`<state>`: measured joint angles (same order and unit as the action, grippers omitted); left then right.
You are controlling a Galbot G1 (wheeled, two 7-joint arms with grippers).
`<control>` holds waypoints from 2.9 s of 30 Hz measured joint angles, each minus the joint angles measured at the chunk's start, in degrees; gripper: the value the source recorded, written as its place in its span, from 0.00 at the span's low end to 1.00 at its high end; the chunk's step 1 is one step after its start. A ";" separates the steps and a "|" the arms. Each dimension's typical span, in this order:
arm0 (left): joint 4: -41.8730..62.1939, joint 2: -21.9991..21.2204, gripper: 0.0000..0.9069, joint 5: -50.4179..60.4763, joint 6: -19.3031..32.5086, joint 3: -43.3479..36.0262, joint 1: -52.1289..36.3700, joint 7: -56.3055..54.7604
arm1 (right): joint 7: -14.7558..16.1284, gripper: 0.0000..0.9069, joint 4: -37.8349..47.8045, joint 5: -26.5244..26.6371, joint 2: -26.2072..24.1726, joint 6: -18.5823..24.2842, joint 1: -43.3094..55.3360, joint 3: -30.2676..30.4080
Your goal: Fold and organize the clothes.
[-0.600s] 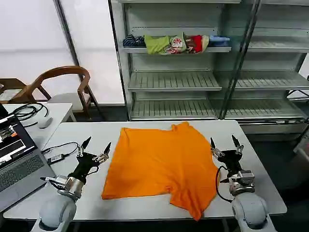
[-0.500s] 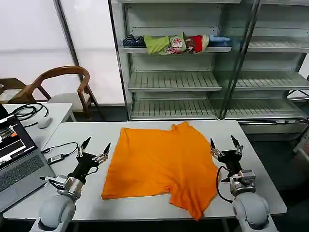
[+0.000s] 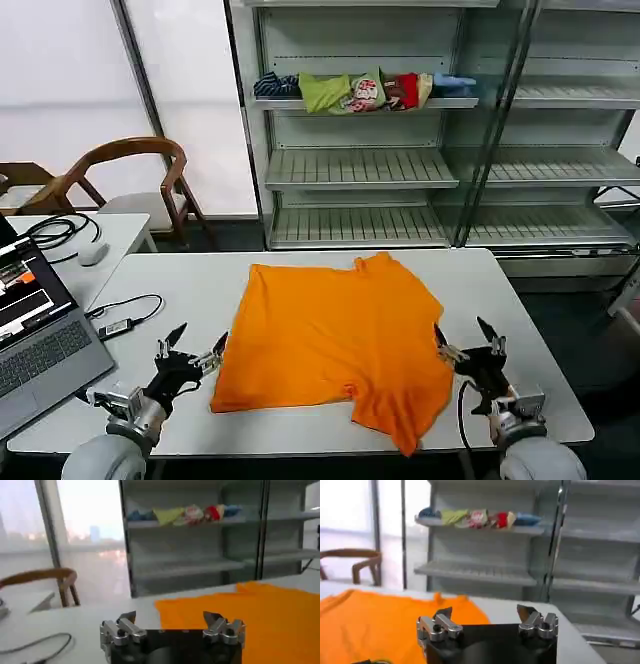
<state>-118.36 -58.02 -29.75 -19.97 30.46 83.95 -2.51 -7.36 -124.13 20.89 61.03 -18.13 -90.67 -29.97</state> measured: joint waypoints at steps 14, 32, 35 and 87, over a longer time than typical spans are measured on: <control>-4.21 1.28 1.00 -5.86 -9.34 0.45 5.67 -5.12 | -1.12 1.00 -3.66 -0.32 -0.32 -1.70 -9.83 0.50; -2.64 1.19 1.00 -5.80 -12.13 0.27 7.04 -6.91 | -3.04 1.00 -2.30 -1.13 0.90 -2.26 -11.12 5.20; -2.04 1.35 1.00 -5.38 -12.30 0.34 7.07 -6.99 | -2.94 1.00 -2.33 -1.17 0.95 -2.26 -11.34 6.02; -1.36 0.21 0.02 -4.02 -9.58 -0.36 4.62 -3.24 | -3.25 0.00 -3.72 5.43 0.44 -2.38 -6.61 6.01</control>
<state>-119.72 -57.82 -33.77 -29.55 30.11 88.57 -5.75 -10.61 -127.85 26.32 61.47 -20.50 -97.28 -23.96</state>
